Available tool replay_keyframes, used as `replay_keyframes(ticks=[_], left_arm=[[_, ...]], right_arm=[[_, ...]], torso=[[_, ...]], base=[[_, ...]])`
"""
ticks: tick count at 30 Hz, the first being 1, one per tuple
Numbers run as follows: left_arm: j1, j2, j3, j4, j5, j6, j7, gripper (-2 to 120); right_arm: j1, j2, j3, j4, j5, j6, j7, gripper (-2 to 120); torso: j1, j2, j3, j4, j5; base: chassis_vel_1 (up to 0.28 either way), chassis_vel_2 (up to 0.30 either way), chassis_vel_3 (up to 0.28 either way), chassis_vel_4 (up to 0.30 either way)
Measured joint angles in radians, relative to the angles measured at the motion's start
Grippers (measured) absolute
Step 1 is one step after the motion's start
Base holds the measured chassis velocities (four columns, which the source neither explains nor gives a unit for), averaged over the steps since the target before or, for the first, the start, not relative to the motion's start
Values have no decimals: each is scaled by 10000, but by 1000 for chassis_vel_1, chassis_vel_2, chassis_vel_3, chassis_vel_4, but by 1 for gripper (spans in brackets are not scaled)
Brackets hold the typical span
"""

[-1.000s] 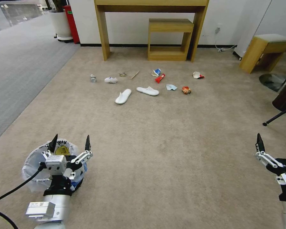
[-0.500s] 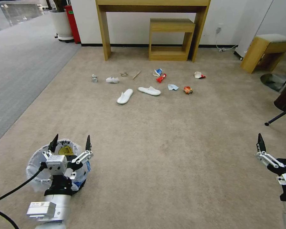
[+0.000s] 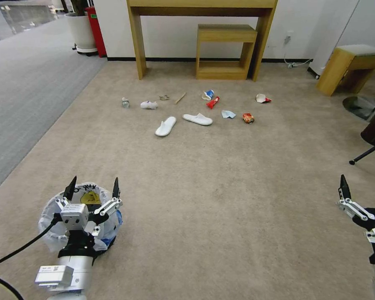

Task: Pick up the trash bin and place the garbage on the floor into it.

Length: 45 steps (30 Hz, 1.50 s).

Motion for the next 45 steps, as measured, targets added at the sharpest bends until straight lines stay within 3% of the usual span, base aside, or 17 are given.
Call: replay_keyframes(ticks=[45], left_arm=[[-285, 283, -166, 43, -350, 81, 10, 100]], right_arm=[[-61, 191, 3, 129, -331, 29, -25, 100]], torso=[[0, 0, 0, 1, 0]], base=[[56, 60, -58, -60]])
